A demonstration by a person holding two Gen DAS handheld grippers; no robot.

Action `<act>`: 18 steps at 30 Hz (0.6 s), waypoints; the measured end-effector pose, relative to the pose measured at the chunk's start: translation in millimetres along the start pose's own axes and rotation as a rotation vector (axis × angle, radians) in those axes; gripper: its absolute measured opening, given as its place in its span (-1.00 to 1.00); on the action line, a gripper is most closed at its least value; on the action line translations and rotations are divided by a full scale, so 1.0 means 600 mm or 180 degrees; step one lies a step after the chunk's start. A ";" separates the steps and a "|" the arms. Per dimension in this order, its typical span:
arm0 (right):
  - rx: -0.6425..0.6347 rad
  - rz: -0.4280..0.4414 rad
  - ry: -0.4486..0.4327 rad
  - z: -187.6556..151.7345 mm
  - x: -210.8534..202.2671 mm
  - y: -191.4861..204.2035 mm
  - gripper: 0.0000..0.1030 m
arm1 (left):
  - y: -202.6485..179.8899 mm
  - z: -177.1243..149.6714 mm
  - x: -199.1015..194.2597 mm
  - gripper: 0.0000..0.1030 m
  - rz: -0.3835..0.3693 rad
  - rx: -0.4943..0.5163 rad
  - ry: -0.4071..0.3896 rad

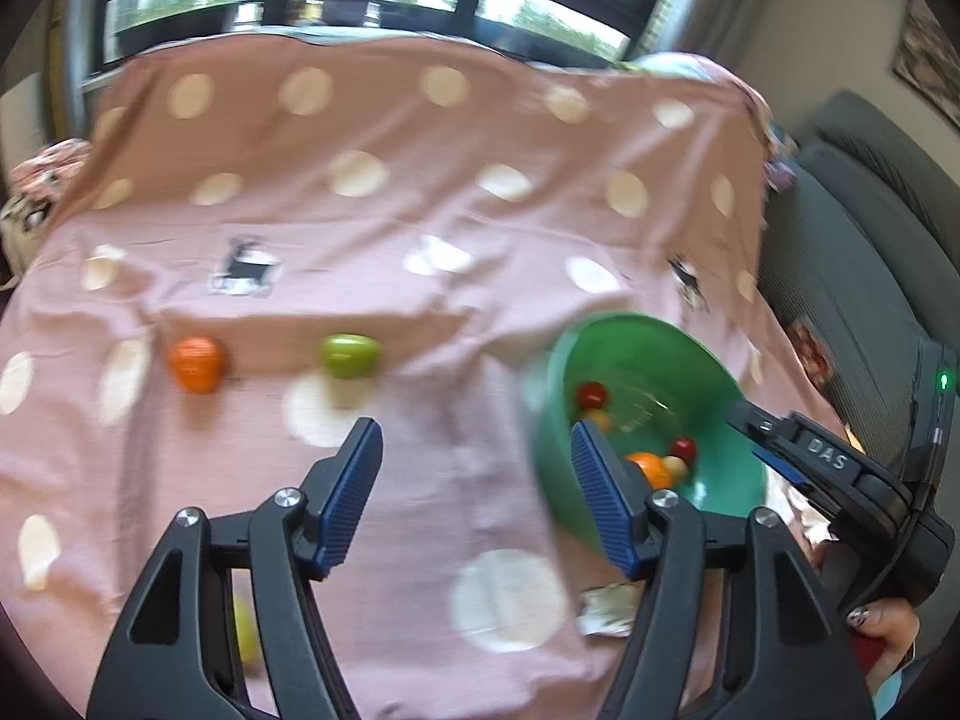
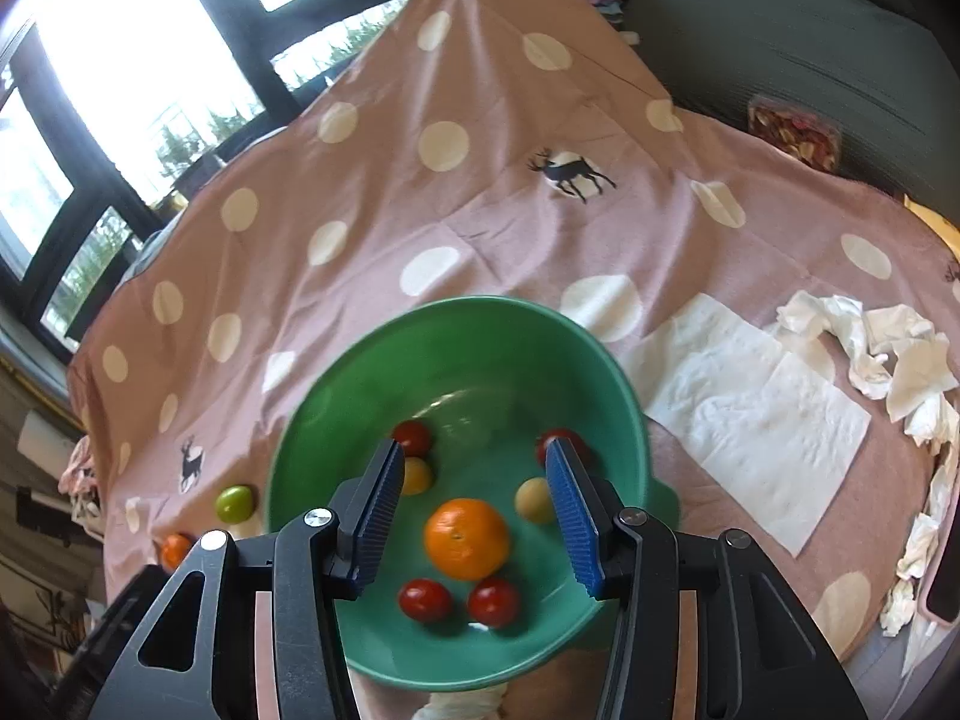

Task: Organize fruits
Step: 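Move the right gripper to the orange on the sheet and close on it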

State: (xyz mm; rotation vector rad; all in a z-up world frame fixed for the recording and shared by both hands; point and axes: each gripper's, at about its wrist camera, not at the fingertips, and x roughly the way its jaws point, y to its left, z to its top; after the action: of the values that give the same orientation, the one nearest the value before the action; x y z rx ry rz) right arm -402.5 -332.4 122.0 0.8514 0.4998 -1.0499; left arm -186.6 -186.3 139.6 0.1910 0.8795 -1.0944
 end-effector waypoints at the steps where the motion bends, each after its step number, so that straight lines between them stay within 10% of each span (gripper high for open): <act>1: -0.0013 0.0015 -0.0003 -0.001 -0.001 0.003 -0.03 | 0.019 -0.001 -0.012 0.33 0.0051 -0.0066 -0.0050; 18: -0.0911 0.0200 -0.0006 -0.057 -0.005 0.173 0.03 | 0.277 -0.040 -0.045 0.45 0.0644 -0.1205 -0.0166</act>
State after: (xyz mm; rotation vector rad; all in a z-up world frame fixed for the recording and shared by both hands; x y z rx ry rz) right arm -308.9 -279.1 142.0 0.6087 0.6017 -0.8957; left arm -65.1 -74.7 97.4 -0.0627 0.9808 -0.7264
